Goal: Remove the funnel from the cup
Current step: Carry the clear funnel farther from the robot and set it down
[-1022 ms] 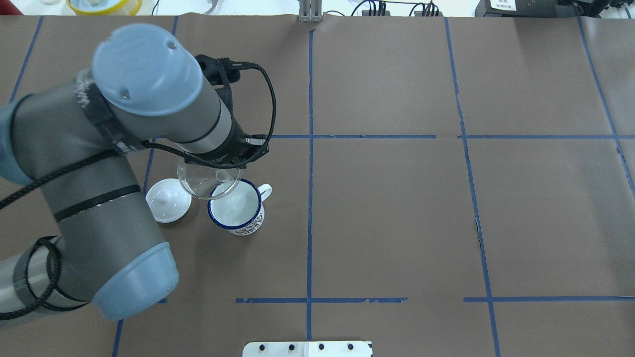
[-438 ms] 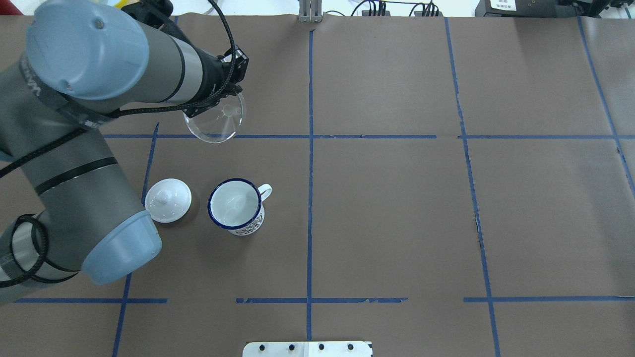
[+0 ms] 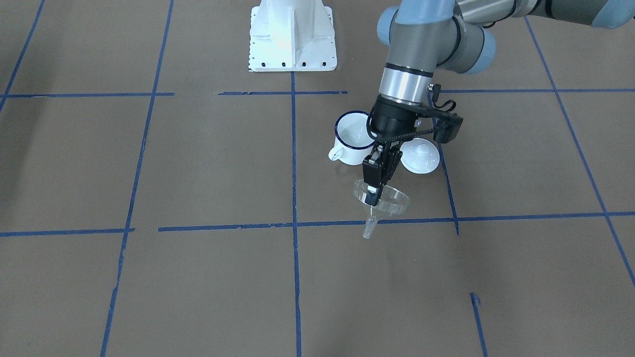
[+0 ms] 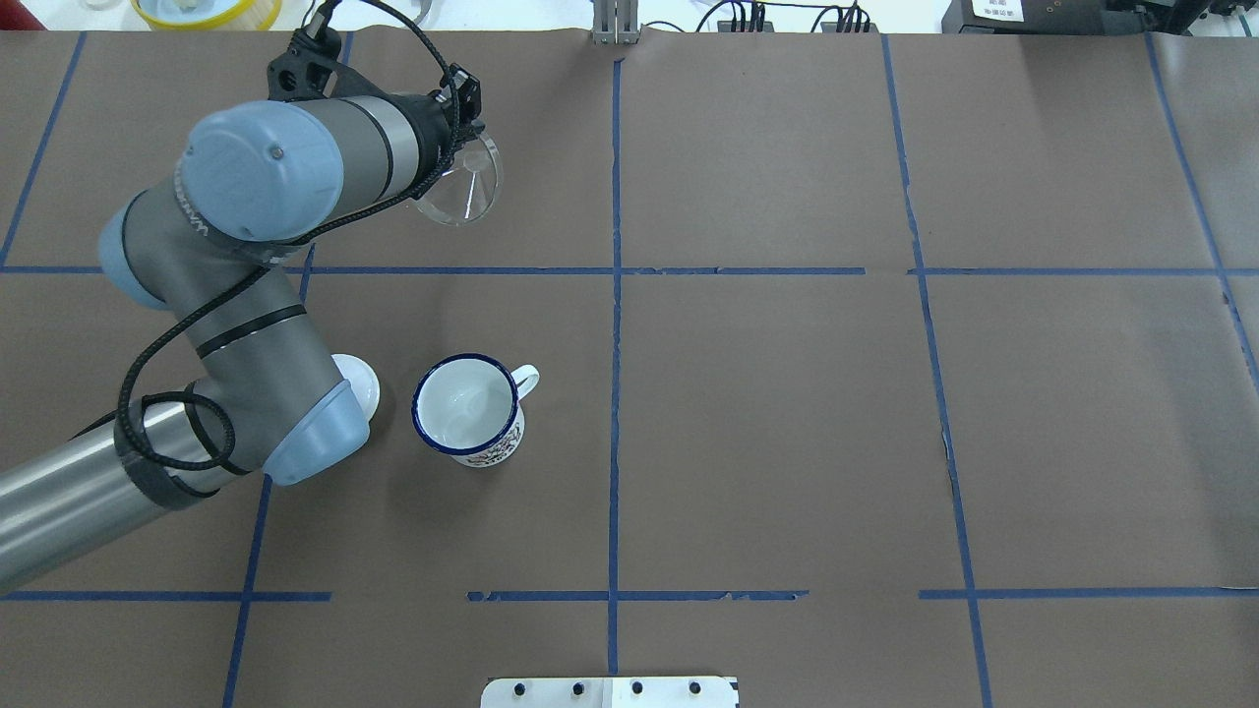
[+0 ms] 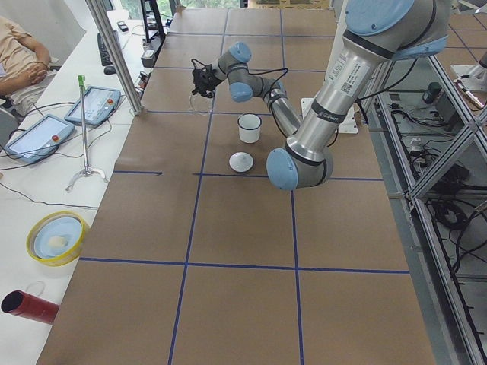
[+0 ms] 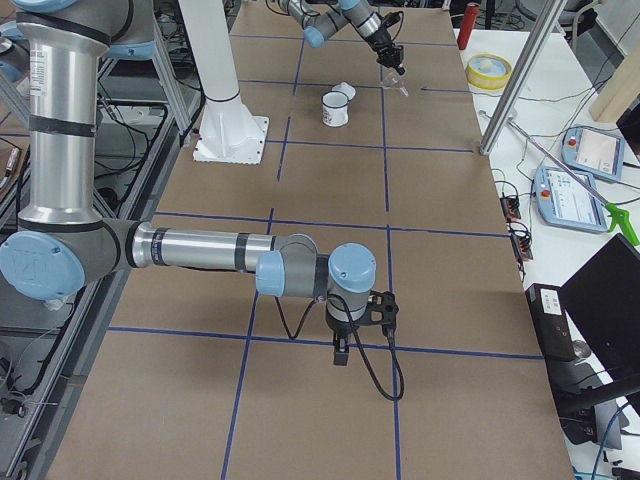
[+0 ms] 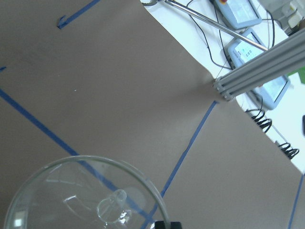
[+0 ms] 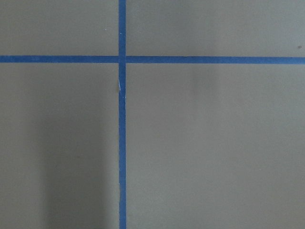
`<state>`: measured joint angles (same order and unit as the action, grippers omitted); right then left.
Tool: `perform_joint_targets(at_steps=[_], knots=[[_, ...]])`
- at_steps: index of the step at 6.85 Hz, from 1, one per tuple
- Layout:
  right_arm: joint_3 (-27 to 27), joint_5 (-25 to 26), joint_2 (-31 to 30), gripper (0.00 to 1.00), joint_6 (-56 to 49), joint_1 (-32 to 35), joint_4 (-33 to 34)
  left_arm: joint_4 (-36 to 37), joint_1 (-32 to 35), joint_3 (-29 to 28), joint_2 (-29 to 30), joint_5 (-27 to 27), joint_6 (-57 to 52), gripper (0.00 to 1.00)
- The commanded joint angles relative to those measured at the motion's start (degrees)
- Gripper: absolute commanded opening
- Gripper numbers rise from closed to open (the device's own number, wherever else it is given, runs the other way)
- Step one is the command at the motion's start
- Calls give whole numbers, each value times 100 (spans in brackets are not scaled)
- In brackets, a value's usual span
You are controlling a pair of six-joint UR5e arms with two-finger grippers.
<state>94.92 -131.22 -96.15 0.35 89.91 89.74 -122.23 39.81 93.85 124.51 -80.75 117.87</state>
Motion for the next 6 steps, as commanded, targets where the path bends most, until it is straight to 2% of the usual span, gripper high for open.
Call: perform_joint_targets(at_steps=[1, 3, 6], knots=[[0, 0, 0, 100, 0, 0, 0, -1142, 70, -1268, -6, 680, 324, 0], [0, 0, 0, 100, 0, 0, 0, -1765, 115, -1972, 3, 754, 385, 0], [0, 0, 0, 100, 0, 0, 0, -1840, 159, -2291, 38, 754, 369, 0]])
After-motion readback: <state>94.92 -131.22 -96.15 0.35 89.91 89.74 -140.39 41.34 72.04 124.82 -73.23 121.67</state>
